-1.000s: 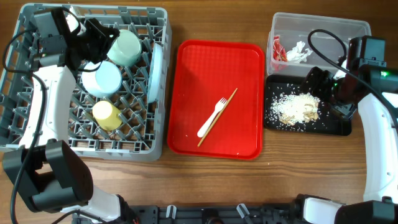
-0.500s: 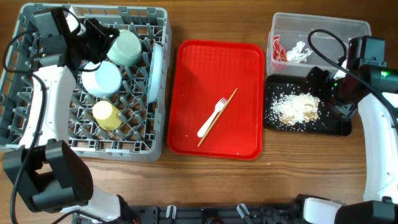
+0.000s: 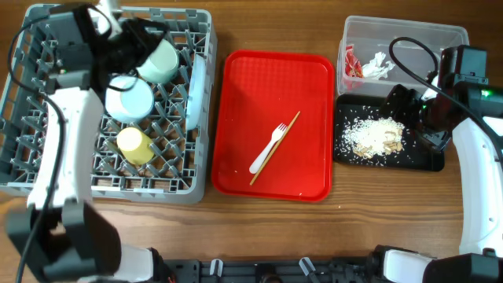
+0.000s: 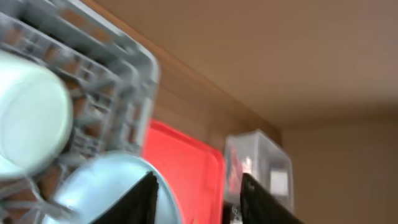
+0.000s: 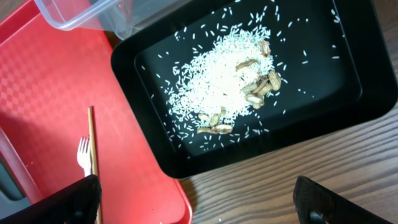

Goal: Sort waste into correct bins and load items into the dishwasher rack
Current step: 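Move the left gripper over the white fork on the red tray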

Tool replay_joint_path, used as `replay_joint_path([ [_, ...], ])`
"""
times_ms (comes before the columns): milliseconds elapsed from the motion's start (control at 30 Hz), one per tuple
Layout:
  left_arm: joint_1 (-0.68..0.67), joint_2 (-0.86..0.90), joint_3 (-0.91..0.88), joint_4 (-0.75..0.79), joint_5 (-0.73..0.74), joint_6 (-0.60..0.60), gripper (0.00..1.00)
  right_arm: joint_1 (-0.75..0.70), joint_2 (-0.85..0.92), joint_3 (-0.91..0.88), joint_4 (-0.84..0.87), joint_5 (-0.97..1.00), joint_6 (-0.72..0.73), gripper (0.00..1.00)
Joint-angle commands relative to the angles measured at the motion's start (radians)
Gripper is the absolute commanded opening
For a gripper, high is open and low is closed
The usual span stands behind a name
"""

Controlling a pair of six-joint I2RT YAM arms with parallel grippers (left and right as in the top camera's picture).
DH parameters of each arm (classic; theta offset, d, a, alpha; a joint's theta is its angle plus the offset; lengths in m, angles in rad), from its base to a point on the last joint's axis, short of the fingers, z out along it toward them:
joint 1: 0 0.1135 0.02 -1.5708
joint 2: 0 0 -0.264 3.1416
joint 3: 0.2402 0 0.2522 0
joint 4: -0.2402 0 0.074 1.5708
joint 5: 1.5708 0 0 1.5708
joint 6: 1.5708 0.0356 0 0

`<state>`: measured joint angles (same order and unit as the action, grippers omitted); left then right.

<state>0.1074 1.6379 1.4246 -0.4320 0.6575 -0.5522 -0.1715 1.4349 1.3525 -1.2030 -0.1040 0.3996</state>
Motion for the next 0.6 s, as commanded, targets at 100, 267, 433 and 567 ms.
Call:
replay_joint_path([
  [100,-0.215,-0.114,0.016,-0.228,-0.194,0.225,0.35,-0.001,-0.013,0.011,-0.001,0.0,-0.005,1.0],
  [267,-0.413,-0.11,0.016,-0.348,-0.409,0.235,0.44,-0.001,-0.013,0.011,-0.002,0.0,-0.004,1.0],
  [433,-0.587,-0.089,0.014,-0.381,-0.511,0.234,0.81,-0.001,-0.013,0.011,-0.003,0.0,-0.005,1.0],
  [567,-0.699,-0.039,-0.002,-0.378,-0.537,0.231,0.83,-0.001,-0.013,0.011,-0.003,0.0,-0.005,1.0],
])
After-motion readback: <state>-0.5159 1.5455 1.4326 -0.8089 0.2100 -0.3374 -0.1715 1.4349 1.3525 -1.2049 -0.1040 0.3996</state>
